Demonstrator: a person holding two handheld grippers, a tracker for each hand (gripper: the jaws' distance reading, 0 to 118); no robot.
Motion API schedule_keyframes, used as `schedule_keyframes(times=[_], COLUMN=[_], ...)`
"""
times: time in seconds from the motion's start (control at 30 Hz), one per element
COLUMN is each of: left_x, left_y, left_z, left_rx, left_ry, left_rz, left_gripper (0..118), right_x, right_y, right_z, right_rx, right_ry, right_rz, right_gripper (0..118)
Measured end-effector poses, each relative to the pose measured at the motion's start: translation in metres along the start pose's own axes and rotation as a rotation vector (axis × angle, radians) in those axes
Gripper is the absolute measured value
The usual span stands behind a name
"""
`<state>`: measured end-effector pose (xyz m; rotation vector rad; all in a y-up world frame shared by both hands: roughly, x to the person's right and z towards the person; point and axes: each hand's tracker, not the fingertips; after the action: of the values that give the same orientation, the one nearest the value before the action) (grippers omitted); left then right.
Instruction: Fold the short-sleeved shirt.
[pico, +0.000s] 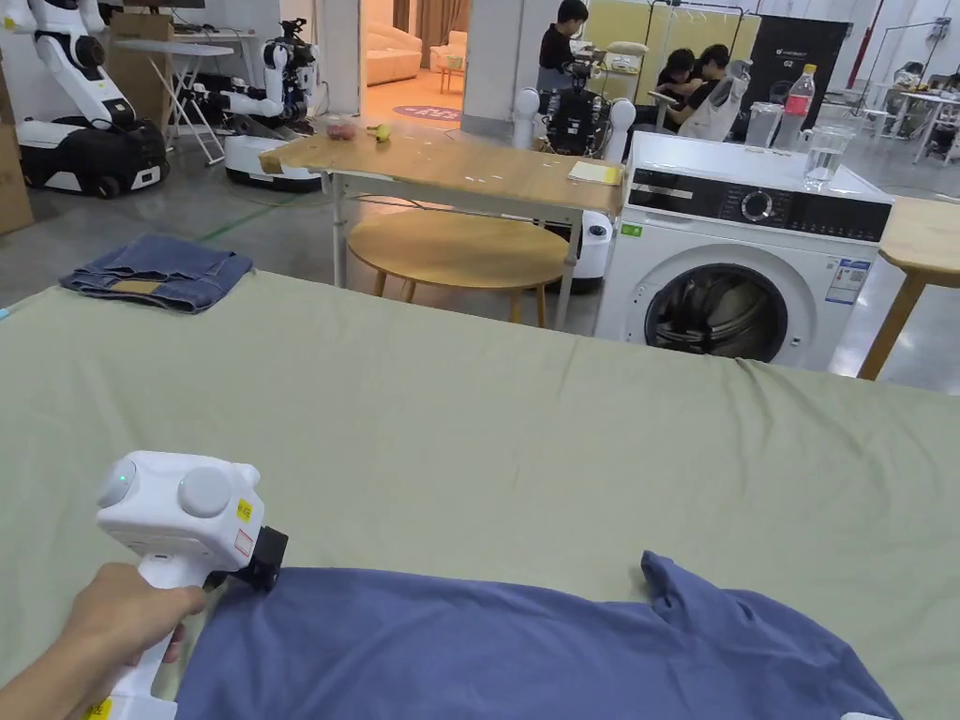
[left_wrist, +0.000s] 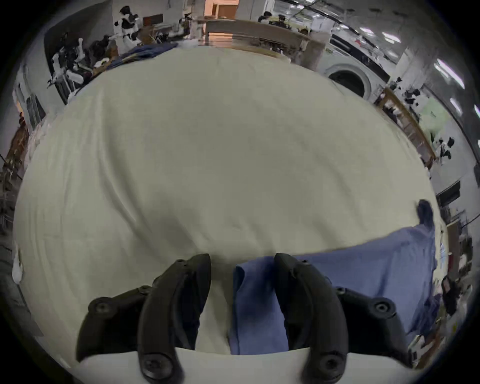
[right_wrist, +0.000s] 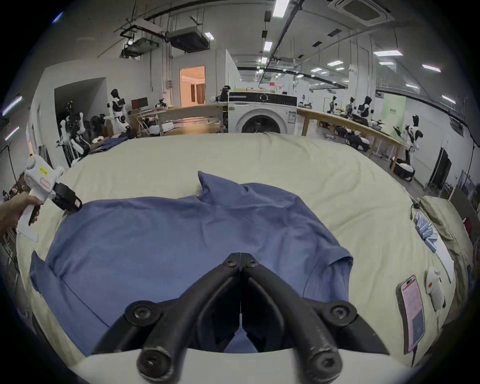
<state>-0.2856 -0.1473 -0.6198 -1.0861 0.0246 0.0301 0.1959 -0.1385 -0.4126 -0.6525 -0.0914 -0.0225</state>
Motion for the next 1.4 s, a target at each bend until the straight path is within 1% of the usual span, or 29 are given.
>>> schedule_keyframes(times=[0.03,0.07,0.1,0.13,0.23,0.33,0.4,0.43,0.5,0.53,0.57,0.6,0.63,0.7,0.77,0.83,0.9,0.97,1.0,1.03,1.07,1.13,1.17,1.2,1.23,1.27,1.3,1.37,1.4], left_x=[0.007,0.014,0.020,0.018,0.015,0.007,0.000,-0.002,-0.007,-0.010,-0.013,-0.014,-0.015,-0.014,-0.013,-0.011,-0.011,-0.010,-0.010,-0.009,-0.008,-0.007,-0.006,-0.005,-0.003,-0.001,0.000,0.003,0.004], left_y=[-0.004,-0.007,-0.009,-0.009,-0.010,-0.015,-0.017,-0.018,-0.019,-0.019,-0.020,-0.021,-0.022,-0.023,-0.024,-0.025,-0.026,-0.027,-0.028,-0.029,-0.030,-0.031,-0.031,-0.032,-0.032,-0.033,-0.033,-0.034,-0.034], left_z=[0.000,0.001,0.002,-0.003,0.000,0.019,0.032,0.037,0.046,0.049,0.052,0.055,0.056,0.057,0.057,0.056,0.056,0.055,0.055,0.055,0.055,0.056,0.056,0.056,0.056,0.057,0.058,0.064,0.069], left_rx=[0.023,0.035,0.044,0.042,0.056,0.097,0.128,0.137,0.152,0.153,0.156,0.159,0.161,0.163,0.160,0.156,0.151,0.150,0.144,0.141,0.139,0.137,0.140,0.142,0.143,0.144,0.146,0.160,0.173], left_ry=[0.002,0.014,0.022,0.018,0.005,-0.035,-0.055,-0.050,-0.040,-0.038,-0.040,-0.039,-0.039,-0.042,-0.032,-0.030,-0.027,-0.026,-0.024,-0.023,-0.021,-0.019,-0.019,-0.022,-0.022,-0.025,-0.031,-0.034,-0.032], left_rz=[-0.046,-0.083,-0.107,-0.113,-0.118,-0.074,-0.047,-0.046,-0.048,-0.046,-0.040,-0.034,-0.030,-0.031,-0.034,-0.037,-0.035,-0.035,-0.037,-0.040,-0.044,-0.047,-0.045,-0.045,-0.045,-0.046,-0.049,-0.054,-0.057], left_gripper=[49,46,40,32,0,0,0,0,0,0,0,0,0,0,0,0,0,0,0,0,0,0,0,0,0,0,0,0,0], right_x=[0.001,0.003,0.005,0.007,0.018,0.037,0.055,0.065,0.085,0.093,0.100,0.107,0.112,0.116,0.116,0.118,0.119,0.117,0.115,0.110,0.106,0.100,0.097,0.096,0.094,0.092,0.091,0.092,0.092], right_y=[0.000,0.001,0.003,0.005,0.021,0.053,0.079,0.091,0.114,0.122,0.130,0.137,0.141,0.146,0.146,0.144,0.139,0.132,0.127,0.124,0.123,0.121,0.120,0.119,0.118,0.117,0.118,0.122,0.125], right_z=[-0.002,-0.004,-0.007,-0.009,-0.012,-0.018,-0.031,-0.039,-0.059,-0.068,-0.081,-0.093,-0.104,-0.130,-0.150,-0.170,-0.186,-0.199,-0.204,-0.206,-0.201,-0.198,-0.195,-0.195,-0.194,-0.189,-0.183,-0.168,-0.156], right_rx=[-0.005,-0.010,-0.017,-0.021,-0.031,-0.043,-0.062,-0.073,-0.100,-0.135,-0.155,-0.186,-0.219,-0.281,-0.334,-0.369,-0.429,-0.466,-0.496,-0.490,-0.445,-0.434,-0.431,-0.434,-0.441,-0.419,-0.400,-0.359,-0.305], right_ry=[0.001,0.003,0.002,0.000,0.005,0.015,0.004,0.001,0.003,0.010,-0.006,0.011,0.042,0.059,0.063,0.089,0.124,0.152,0.160,0.124,0.106,0.095,0.104,0.117,0.143,0.116,0.107,0.088,0.068], right_rz=[-0.005,-0.010,-0.013,-0.017,-0.037,-0.042,-0.042,-0.044,-0.068,-0.088,-0.082,-0.071,-0.070,-0.041,-0.008,-0.011,-0.048,-0.065,-0.050,-0.019,0.012,0.032,0.036,0.040,0.031,0.056,0.073,0.041,0.029], right_gripper=[0,0,0,0,0,0,0,5,23,34,47,51,51,51,51,51,51,51,51,50,45,41,38,32,19,1,0,0,0])
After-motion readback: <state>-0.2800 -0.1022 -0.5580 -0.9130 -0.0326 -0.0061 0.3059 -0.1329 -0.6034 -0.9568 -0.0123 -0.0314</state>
